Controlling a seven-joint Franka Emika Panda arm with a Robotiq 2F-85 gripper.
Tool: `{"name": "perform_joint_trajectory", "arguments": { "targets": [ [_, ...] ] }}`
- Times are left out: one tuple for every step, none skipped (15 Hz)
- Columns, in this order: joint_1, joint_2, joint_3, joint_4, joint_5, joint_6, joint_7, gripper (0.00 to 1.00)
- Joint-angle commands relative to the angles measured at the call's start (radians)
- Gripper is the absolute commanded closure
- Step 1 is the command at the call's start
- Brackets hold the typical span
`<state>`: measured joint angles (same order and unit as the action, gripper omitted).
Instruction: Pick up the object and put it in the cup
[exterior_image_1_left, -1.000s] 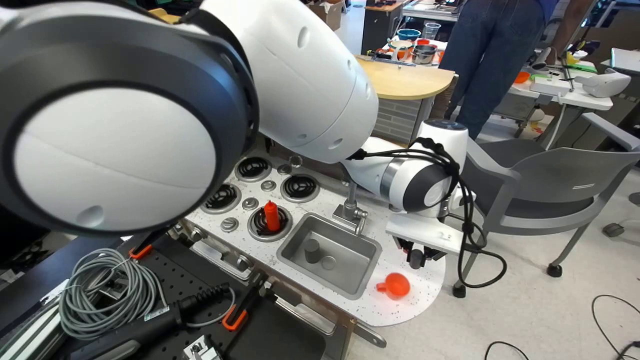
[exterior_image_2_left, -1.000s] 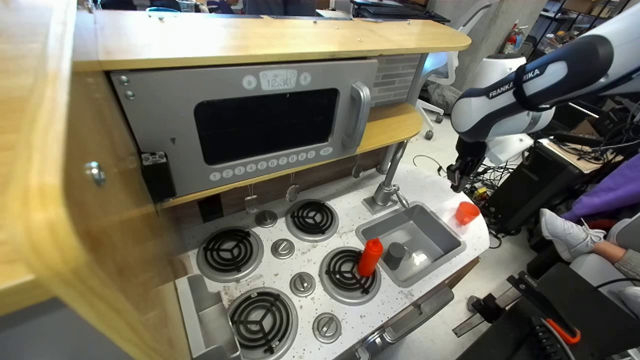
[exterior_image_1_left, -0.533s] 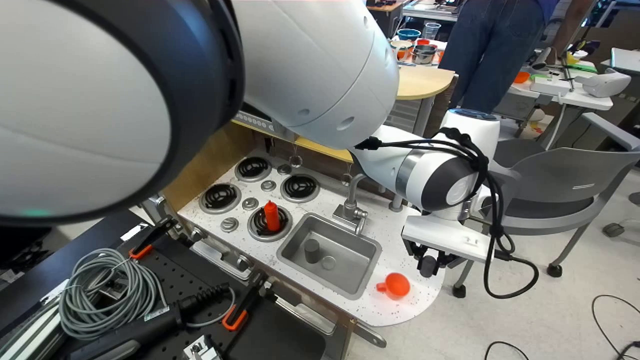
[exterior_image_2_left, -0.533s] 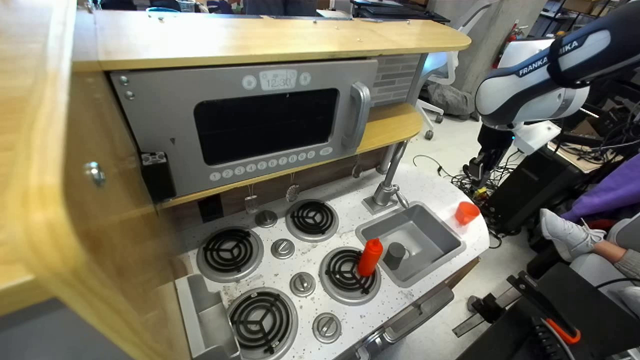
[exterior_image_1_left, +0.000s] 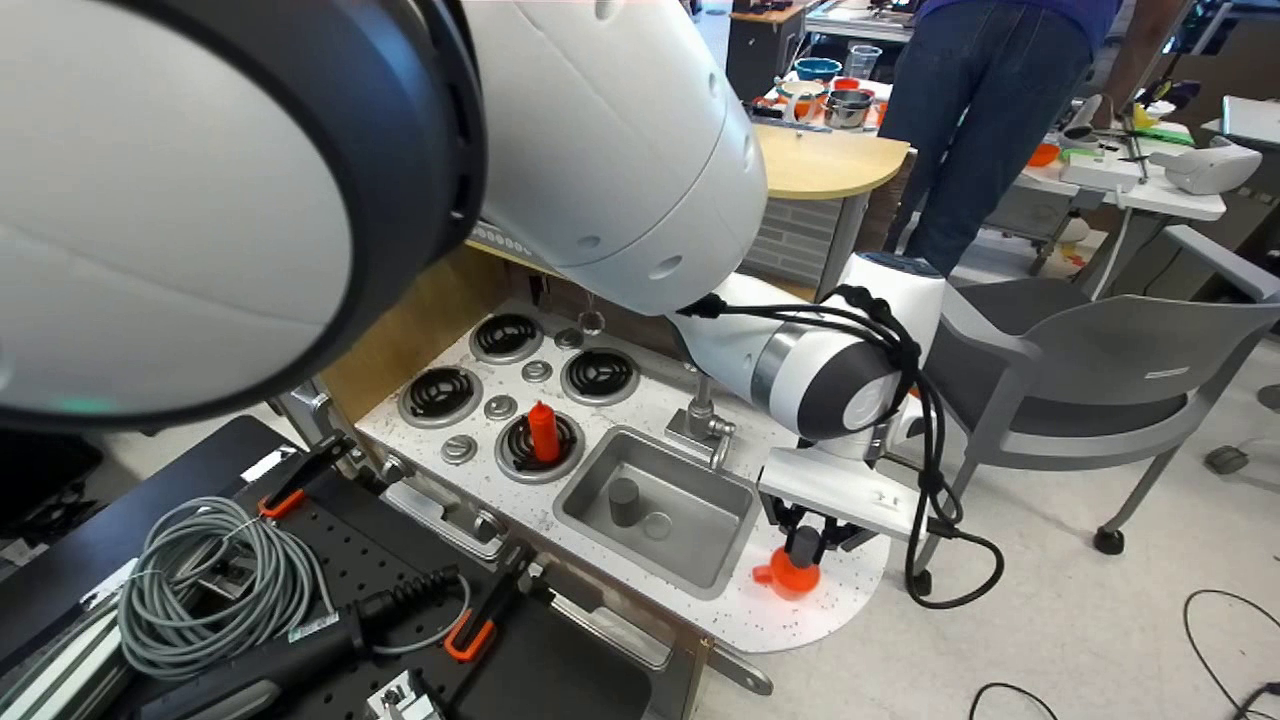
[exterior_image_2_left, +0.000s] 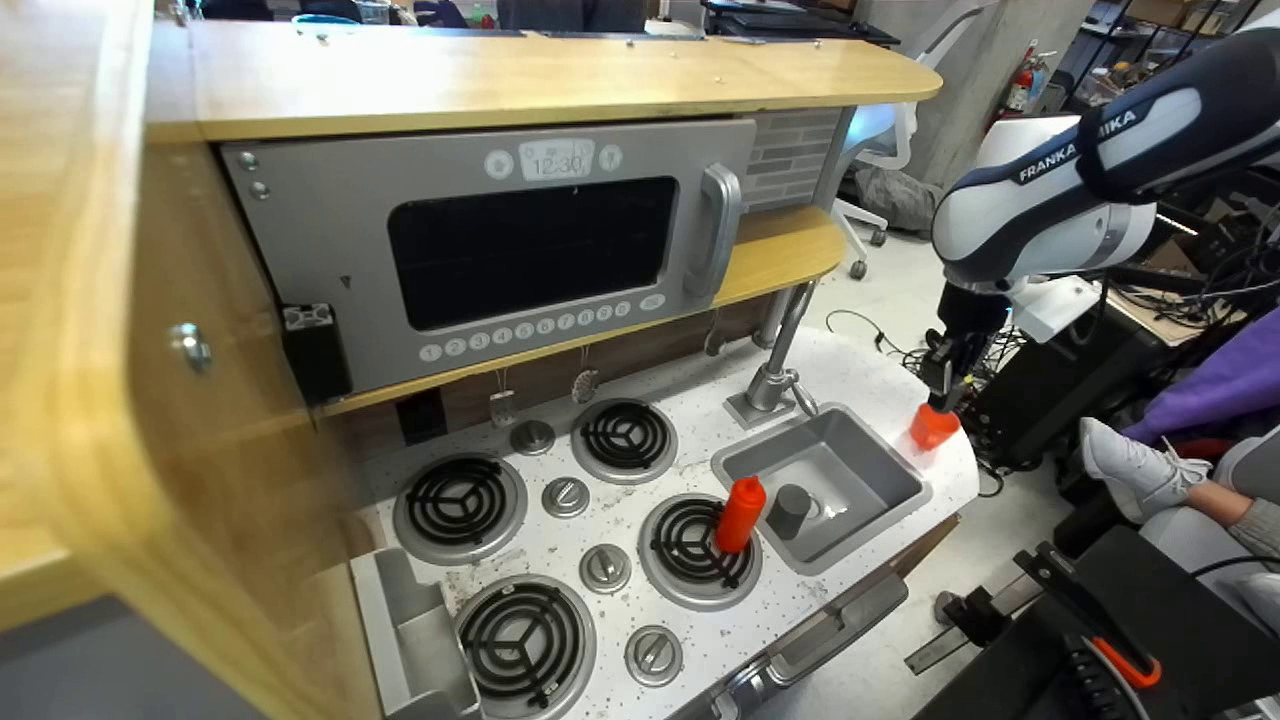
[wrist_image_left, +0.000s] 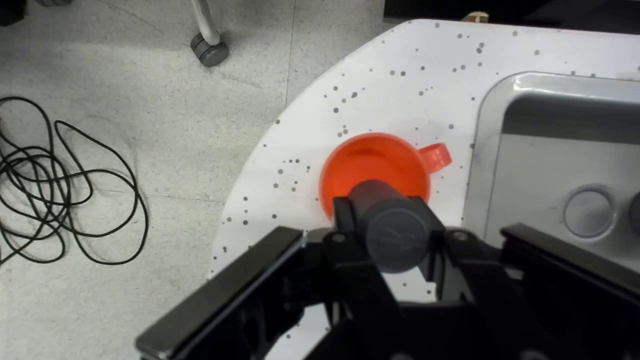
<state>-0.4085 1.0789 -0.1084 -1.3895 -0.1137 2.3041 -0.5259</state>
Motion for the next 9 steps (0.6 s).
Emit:
{"name": "perform_joint_trajectory", "arguments": {
  "targets": [
    [0.014, -0.036, 0.019, -0.060, -0.011, -0.013, 0.003, 0.92],
    [0.019, -0.033, 0.019, -0.062, -0.012, -0.011, 0.009, 0.92],
    [0.021, -0.030, 0.018, -0.062, -0.014, -0.013, 0.012, 0.92],
    [0.026, -0.026, 0.015, -0.059, -0.015, -0.014, 0.017, 0.92],
    [0.029, -0.026, 0.013, -0.060, -0.015, -0.009, 0.021, 0.92],
    [0.030, -0.027, 0.013, -0.060, -0.015, -0.008, 0.022, 0.92],
    [0.031, -0.029, 0.013, -0.061, -0.015, -0.007, 0.023, 0.92],
    [0.030, -0.034, 0.014, -0.064, -0.014, -0.004, 0.021, 0.92],
    [0.029, -0.037, 0.015, -0.066, -0.014, -0.004, 0.019, 0.92]
  ]
}}
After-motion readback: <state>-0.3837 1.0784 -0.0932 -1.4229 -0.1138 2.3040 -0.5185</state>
